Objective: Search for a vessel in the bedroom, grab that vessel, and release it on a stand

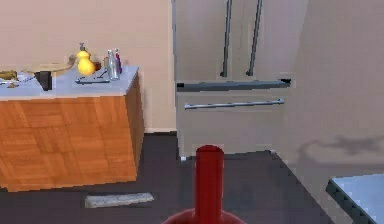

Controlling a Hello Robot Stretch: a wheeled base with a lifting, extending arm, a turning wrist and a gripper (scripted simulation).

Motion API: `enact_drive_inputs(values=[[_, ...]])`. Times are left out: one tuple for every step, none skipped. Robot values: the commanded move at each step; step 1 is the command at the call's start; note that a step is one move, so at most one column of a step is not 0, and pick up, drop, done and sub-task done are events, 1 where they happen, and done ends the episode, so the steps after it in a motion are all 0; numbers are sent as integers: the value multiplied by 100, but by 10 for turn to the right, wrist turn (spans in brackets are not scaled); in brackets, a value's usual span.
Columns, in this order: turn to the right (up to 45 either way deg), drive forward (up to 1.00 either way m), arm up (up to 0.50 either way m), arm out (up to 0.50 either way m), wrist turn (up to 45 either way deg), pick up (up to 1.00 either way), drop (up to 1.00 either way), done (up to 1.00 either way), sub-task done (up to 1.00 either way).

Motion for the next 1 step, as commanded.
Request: enact_drive_inputs(values=[[0, 0, 0, 48, 0, 0, 0, 0, 0]])
